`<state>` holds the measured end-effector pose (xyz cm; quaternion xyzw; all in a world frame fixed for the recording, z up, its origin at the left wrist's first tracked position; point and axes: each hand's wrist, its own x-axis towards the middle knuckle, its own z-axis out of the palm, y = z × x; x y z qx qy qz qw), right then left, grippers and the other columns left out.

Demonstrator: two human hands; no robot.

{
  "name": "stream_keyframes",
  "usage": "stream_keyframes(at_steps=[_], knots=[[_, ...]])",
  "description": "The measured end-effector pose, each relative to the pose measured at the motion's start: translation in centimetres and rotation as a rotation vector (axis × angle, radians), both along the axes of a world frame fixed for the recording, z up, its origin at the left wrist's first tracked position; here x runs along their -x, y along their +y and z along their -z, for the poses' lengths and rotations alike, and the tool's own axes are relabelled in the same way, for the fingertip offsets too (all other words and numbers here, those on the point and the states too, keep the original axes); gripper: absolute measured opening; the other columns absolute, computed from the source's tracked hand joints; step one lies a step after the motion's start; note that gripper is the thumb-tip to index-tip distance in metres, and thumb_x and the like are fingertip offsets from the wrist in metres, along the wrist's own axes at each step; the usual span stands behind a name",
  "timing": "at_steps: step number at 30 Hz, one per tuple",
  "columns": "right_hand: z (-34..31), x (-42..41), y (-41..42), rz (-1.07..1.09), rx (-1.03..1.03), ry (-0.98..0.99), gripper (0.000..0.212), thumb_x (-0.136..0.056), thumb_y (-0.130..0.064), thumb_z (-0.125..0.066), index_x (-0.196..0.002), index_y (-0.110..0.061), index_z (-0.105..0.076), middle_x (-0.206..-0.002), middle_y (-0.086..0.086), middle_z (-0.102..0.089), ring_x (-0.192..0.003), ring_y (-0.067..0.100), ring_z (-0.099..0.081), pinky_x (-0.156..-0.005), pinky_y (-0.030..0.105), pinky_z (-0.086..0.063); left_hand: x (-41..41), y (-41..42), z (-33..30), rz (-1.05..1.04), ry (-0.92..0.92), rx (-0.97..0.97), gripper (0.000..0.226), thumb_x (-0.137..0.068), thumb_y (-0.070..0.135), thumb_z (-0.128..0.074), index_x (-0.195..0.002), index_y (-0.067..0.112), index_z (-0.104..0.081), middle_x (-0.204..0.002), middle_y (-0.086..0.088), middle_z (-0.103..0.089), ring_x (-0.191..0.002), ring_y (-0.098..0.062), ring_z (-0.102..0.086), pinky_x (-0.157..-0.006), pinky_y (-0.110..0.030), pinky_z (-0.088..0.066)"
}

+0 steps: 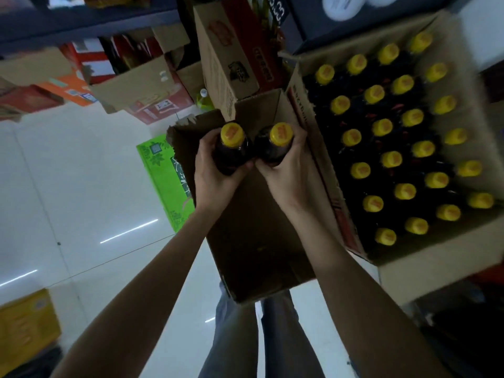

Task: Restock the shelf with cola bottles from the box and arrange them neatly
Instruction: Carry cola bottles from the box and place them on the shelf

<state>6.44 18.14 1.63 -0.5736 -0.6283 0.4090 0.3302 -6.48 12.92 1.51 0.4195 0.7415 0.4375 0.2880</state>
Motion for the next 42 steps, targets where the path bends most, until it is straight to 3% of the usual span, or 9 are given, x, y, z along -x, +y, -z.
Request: stream_keyframes(at_steps=[5, 10, 13, 16, 20, 26, 30, 38, 42], knots=[[-8.4, -3.2, -4.3, 0.033, -0.05, 0.082, 0.078, -0.067, -0.014, -0.087, -0.13, -0.006, -0.042, -0.126, 0.007, -0.051, -0.118, 0.003, -0.047, -0.09, 0.0, -0.037, -0.4, -2.2, -6.9, 0.226, -0.116, -0.084, 0.073, -0.072, 0.039, -0.081, -0.13, 0.021, -0.041, -0.129, -0.01, -0.051, -0.124, -0.022, -0.051, -0.099, -0.05, -0.045], [-13.1, -7.2, -9.9, 0.228, 0.029, 0.155, 0.076, -0.067, -0.024, -0.087, -0.131, -0.019, -0.045, -0.131, 0.007, -0.053, -0.126, 0.016, -0.049, -0.104, 0.034, -0.044, -2.9, -4.6, -11.8, 0.488, -0.158, -0.081, 0.074, -0.069, 0.041, -0.082, -0.128, 0.02, -0.042, -0.123, -0.012, -0.054, -0.118, -0.025, -0.054, -0.095, -0.052, -0.046], [-15.2, -9.5, -14.2, 0.447, 0.037, 0.207, 0.075, -0.064, -0.036, -0.082, -0.128, -0.041, -0.043, -0.132, 0.007, -0.051, -0.125, 0.02, -0.05, -0.101, 0.046, -0.046, -5.6, -5.7, -14.5, 0.686, -0.199, -0.025, 0.075, -0.064, 0.044, -0.08, -0.126, 0.02, -0.045, -0.121, -0.004, -0.057, -0.116, -0.012, -0.056, -0.095, -0.038, -0.05], [-16.6, -12.2, -19.2, 0.624, 0.016, 0.206, 0.075, -0.067, -0.039, -0.083, -0.132, -0.035, -0.045, -0.13, 0.005, -0.051, -0.124, 0.022, -0.051, -0.099, 0.053, -0.046, -9.0, -7.1, -16.9, 0.892, -0.267, 0.045, 0.072, -0.062, 0.041, -0.079, -0.125, 0.027, -0.045, -0.122, 0.005, -0.057, -0.116, -0.003, -0.055, -0.096, -0.024, -0.046], [-17.7, -15.5, -26.1, 0.847, -0.001, 0.125, 0.079, -0.067, -0.047, -0.081, -0.134, -0.026, -0.045, -0.127, 0.007, -0.052, -0.12, 0.023, -0.052, -0.1, 0.05, -0.044, -13.9, -10.2, -18.2, 1.159, -0.311, 0.089, 0.079, -0.063, 0.028, -0.085, -0.128, 0.018, -0.042, -0.123, 0.008, -0.056, -0.116, -0.002, -0.055, -0.094, -0.018, -0.045], [-18.3, -19.0, -36.6, 1.173, -0.005, 0.121, 0.074, -0.066, -0.042, -0.077, -0.131, -0.03, -0.044, -0.121, 0.006, -0.052, -0.113, 0.019, -0.054, -0.099, 0.045, -0.045, -21.6, -16.2, -18.2, 1.437, -0.153, 0.113, 0.062, -0.057, 0.05, -0.082, -0.106, 0.04, -0.045, -0.109, 0.011, -0.06, -0.099, -0.005, -0.062, -0.085, -0.028, -0.051], [-18.1, -21.3, -44.9, 1.354, 0.001, 0.154, 0.077, -0.066, -0.041, -0.077, -0.133, -0.023, -0.045, -0.12, 0.005, -0.054, -0.112, 0.021, -0.056, -0.096, 0.049, -0.047, -26.6, -22.3, -18.8, 1.612, -0.1, 0.1, 0.06, -0.058, 0.049, -0.081, -0.106, 0.034, -0.047, -0.108, 0.013, -0.06, -0.097, -0.003, -0.061, -0.083, -0.028, -0.052], [-19.3, -26.1, -64.8, 1.638, -0.033, 0.197, 0.081, -0.057, -0.041, -0.081, -0.122, -0.039, -0.032, -0.108, -0.001, -0.055, -0.098, 0.021, -0.061, -0.084, 0.047, -0.054, -35.5, -40.3, -19.7, 1.742, -0.112, 0.137, 0.06, -0.061, 0.041, -0.083, -0.11, 0.031, -0.05, -0.107, 0.016, -0.062, -0.095, -0.001, -0.062, -0.08, -0.023, -0.054], [-20.7, -28.8, -74.7, 1.743, -0.052, 0.198, 0.072, -0.054, -0.045, -0.08, -0.109, -0.044, -0.032, -0.104, -0.005, -0.056, -0.094, 0.02, -0.062, -0.081, 0.047, -0.055, -39.4, -49.2, -20.4, 1.725, -0.159, 0.165, 0.057, -0.057, 0.042, -0.084, -0.101, 0.051, -0.05, -0.104, 0.023, -0.062, -0.099, 0.0, -0.062, -0.085, -0.026, -0.053]])
